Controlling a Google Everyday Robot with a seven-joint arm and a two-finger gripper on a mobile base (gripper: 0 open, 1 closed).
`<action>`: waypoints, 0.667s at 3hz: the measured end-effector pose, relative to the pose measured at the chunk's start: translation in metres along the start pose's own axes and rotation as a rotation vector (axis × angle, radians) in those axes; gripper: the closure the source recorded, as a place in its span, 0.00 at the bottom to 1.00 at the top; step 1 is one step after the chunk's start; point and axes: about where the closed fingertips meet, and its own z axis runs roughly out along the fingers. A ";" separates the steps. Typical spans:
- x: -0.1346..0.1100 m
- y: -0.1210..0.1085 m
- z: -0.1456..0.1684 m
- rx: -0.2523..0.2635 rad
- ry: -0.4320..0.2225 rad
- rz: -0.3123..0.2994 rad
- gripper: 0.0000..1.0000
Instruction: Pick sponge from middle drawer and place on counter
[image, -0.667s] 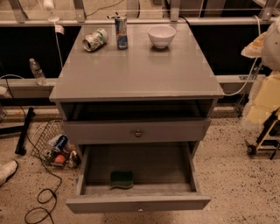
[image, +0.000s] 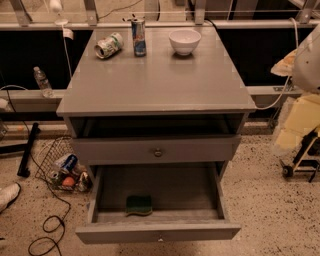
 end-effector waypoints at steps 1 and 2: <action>0.006 0.009 0.029 -0.043 -0.032 0.027 0.00; 0.011 0.019 0.066 -0.092 -0.064 0.061 0.00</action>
Offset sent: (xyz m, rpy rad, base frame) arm 0.0053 0.0085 -0.1211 0.1634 0.1420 -0.0356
